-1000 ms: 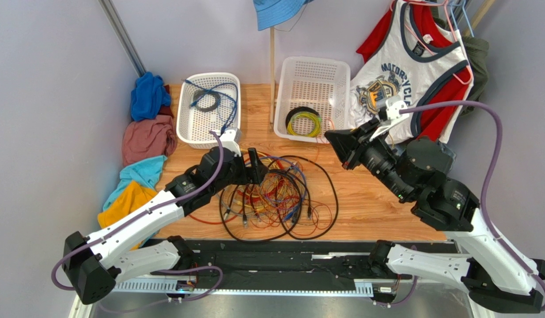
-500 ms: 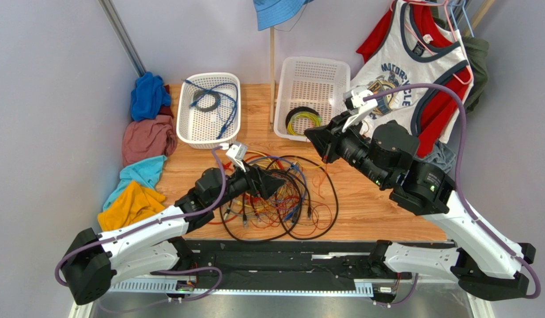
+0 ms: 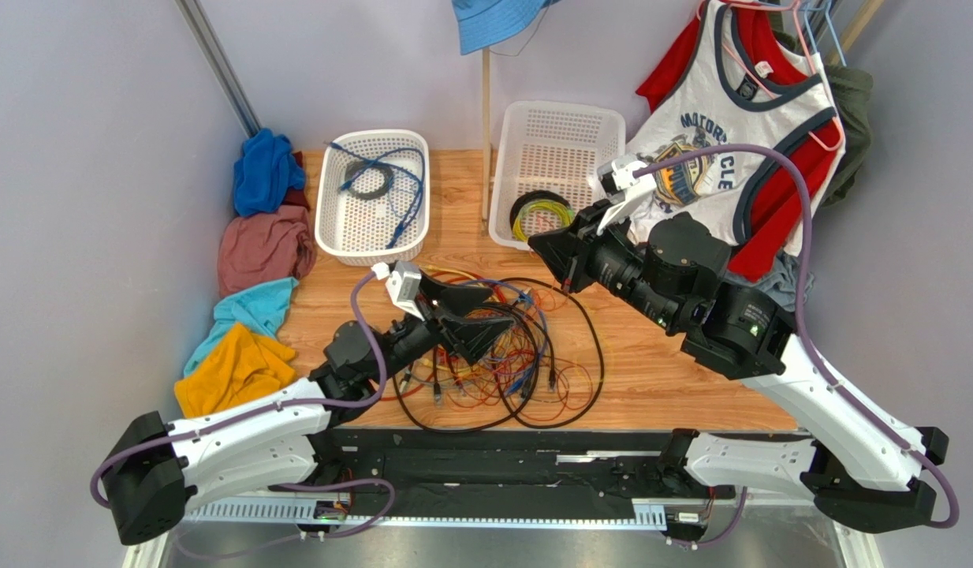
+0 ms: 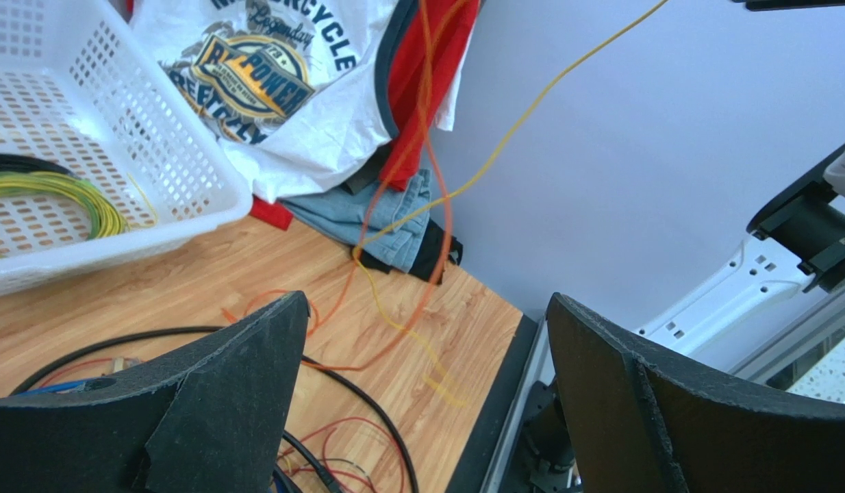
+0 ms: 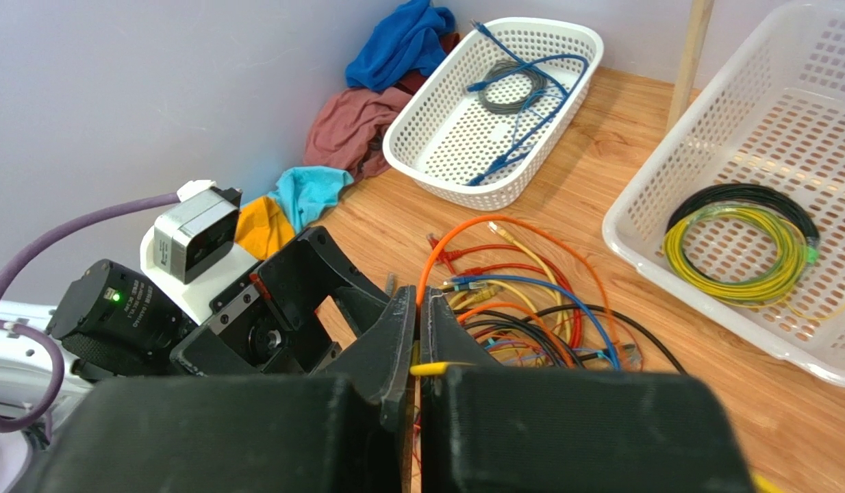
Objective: Untangle the cables
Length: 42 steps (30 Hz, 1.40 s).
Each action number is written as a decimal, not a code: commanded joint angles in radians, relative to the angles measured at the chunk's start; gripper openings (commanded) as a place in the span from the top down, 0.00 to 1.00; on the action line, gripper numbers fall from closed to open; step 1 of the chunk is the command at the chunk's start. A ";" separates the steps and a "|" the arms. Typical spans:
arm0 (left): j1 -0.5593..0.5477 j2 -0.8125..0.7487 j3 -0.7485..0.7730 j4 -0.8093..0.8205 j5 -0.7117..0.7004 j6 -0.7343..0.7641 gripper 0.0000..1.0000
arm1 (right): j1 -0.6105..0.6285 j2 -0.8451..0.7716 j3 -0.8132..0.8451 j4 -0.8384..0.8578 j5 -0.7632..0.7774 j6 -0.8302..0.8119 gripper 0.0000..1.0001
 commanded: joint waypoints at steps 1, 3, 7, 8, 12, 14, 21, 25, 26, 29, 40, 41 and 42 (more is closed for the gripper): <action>-0.003 -0.085 -0.023 0.093 0.013 0.037 0.05 | 0.004 -0.012 -0.039 0.074 -0.043 0.046 1.00; -0.003 -0.096 -0.025 0.093 0.024 0.042 0.05 | 0.005 -0.012 -0.054 0.088 -0.049 0.061 1.00; -0.018 -0.085 -0.011 0.099 0.041 0.069 0.06 | 0.004 -0.010 -0.082 0.105 -0.066 0.077 1.00; -0.024 -0.079 -0.008 0.115 0.041 0.078 0.06 | 0.004 -0.010 -0.086 0.112 -0.069 0.081 1.00; -0.066 -0.035 0.017 0.150 0.044 0.144 0.06 | 0.003 -0.003 -0.099 0.128 -0.084 0.100 1.00; -0.096 0.002 0.029 0.174 0.050 0.169 0.06 | 0.004 -0.001 -0.102 0.136 -0.092 0.110 1.00; -0.199 0.145 0.092 0.279 0.042 0.403 0.06 | 0.005 0.005 -0.105 0.157 -0.133 0.149 1.00; -0.205 0.266 0.077 0.490 0.055 0.485 0.05 | 0.004 0.003 -0.102 0.159 -0.170 0.173 1.00; -0.205 0.287 0.078 0.566 0.052 0.499 0.05 | 0.004 -0.001 -0.100 0.159 -0.173 0.175 1.00; -0.205 0.353 0.115 0.584 0.048 0.554 0.05 | 0.004 -0.010 -0.102 0.154 -0.179 0.176 1.00; -0.207 0.582 0.245 0.624 -0.069 0.732 0.04 | 0.005 -0.047 -0.126 0.152 -0.214 0.184 1.00; -0.205 0.594 0.253 0.632 -0.070 0.738 0.05 | 0.004 -0.050 -0.129 0.151 -0.214 0.181 1.00; -0.204 0.619 0.257 0.642 -0.109 0.740 0.08 | 0.004 -0.052 -0.131 0.149 -0.214 0.178 1.00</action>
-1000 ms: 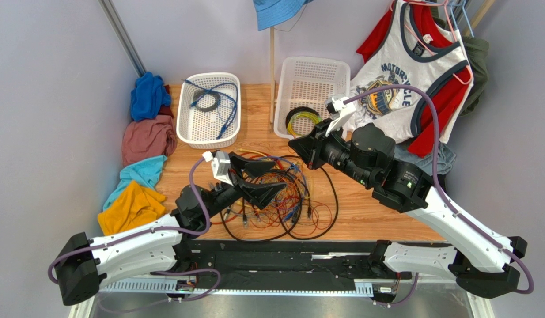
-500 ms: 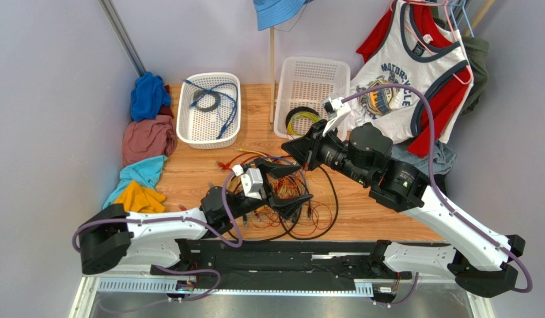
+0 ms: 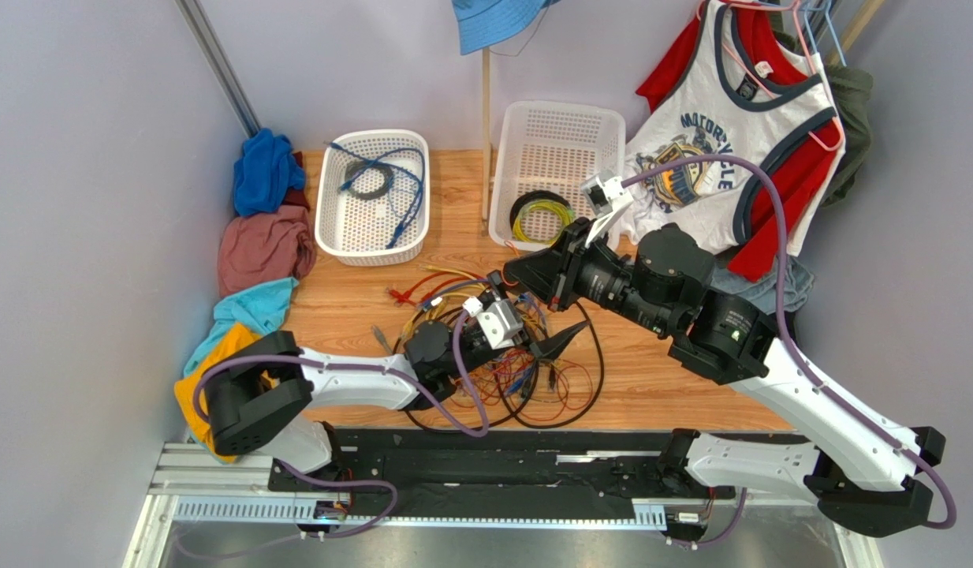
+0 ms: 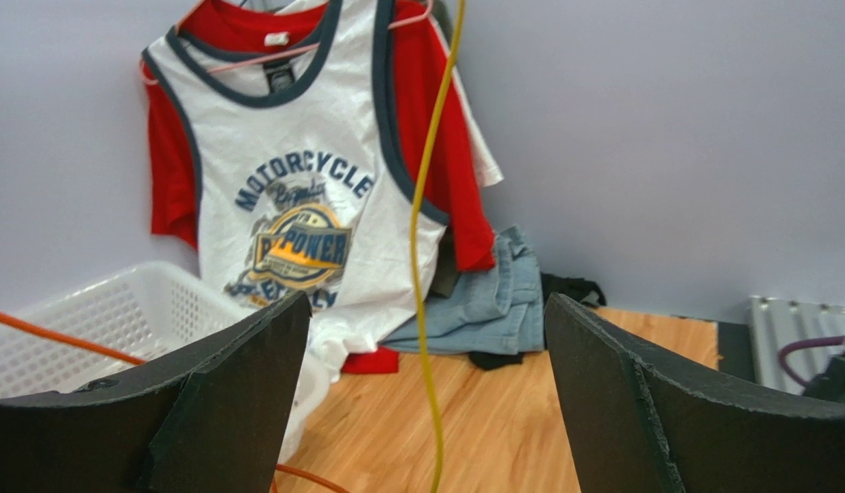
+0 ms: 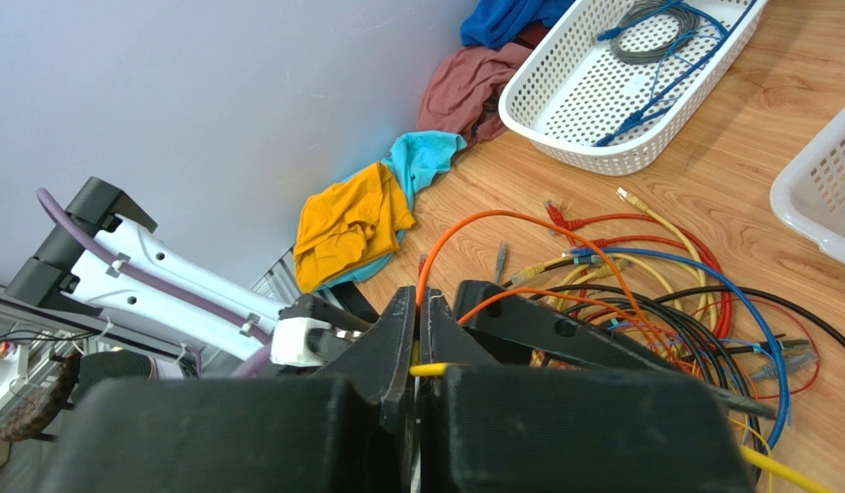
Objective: Untangle the cables
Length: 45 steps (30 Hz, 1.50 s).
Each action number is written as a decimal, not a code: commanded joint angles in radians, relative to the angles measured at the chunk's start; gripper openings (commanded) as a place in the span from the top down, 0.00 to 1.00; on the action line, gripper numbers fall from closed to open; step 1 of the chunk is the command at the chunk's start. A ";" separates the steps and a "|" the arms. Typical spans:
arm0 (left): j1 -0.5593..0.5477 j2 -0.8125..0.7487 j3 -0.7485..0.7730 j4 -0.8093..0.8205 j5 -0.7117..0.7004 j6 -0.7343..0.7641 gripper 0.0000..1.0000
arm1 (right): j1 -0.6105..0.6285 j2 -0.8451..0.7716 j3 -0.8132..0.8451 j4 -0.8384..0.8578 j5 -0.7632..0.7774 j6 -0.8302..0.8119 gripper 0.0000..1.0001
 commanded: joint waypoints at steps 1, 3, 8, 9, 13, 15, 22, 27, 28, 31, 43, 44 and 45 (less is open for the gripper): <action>-0.003 0.069 0.048 0.132 -0.097 0.068 0.19 | 0.004 -0.033 -0.011 0.031 -0.018 -0.006 1.00; -0.002 0.083 0.046 0.144 -0.105 0.053 0.40 | 0.002 -0.037 -0.014 0.026 -0.017 -0.015 1.00; 0.001 0.072 0.031 0.135 -0.123 0.028 1.00 | 0.005 -0.057 -0.026 0.028 -0.006 -0.020 1.00; 0.000 0.061 0.023 0.131 -0.138 0.017 1.00 | 0.004 -0.060 -0.031 0.029 -0.006 -0.018 1.00; 0.001 0.032 -0.021 0.097 -0.167 -0.070 1.00 | 0.004 -0.073 -0.044 0.034 0.000 -0.009 1.00; 0.000 0.002 -0.058 0.007 -0.230 -0.134 1.00 | 0.005 -0.082 -0.046 0.035 0.009 -0.009 1.00; 0.050 -0.029 -0.115 -0.550 -0.324 -0.692 1.00 | 0.004 -0.094 -0.031 0.049 0.062 -0.040 1.00; 0.129 0.165 -0.169 -0.574 -0.146 -1.004 1.00 | 0.004 -0.062 0.015 0.052 0.062 -0.057 1.00; 0.141 0.201 -0.166 -0.581 -0.116 -1.077 1.00 | 0.005 -0.053 0.026 0.051 0.066 -0.061 1.00; 0.201 0.334 -0.164 -0.569 0.001 -1.210 1.00 | 0.004 -0.050 0.060 0.048 0.085 -0.083 1.00; 0.345 0.615 -0.250 -0.193 0.211 -1.382 1.00 | 0.004 -0.116 0.170 0.011 0.215 -0.182 1.00; 0.345 0.588 -0.248 -0.217 0.210 -1.371 1.00 | 0.005 -0.117 0.179 0.021 0.235 -0.193 1.00; 0.345 0.572 -0.248 -0.228 0.210 -1.350 1.00 | 0.004 -0.120 0.189 0.023 0.246 -0.216 1.00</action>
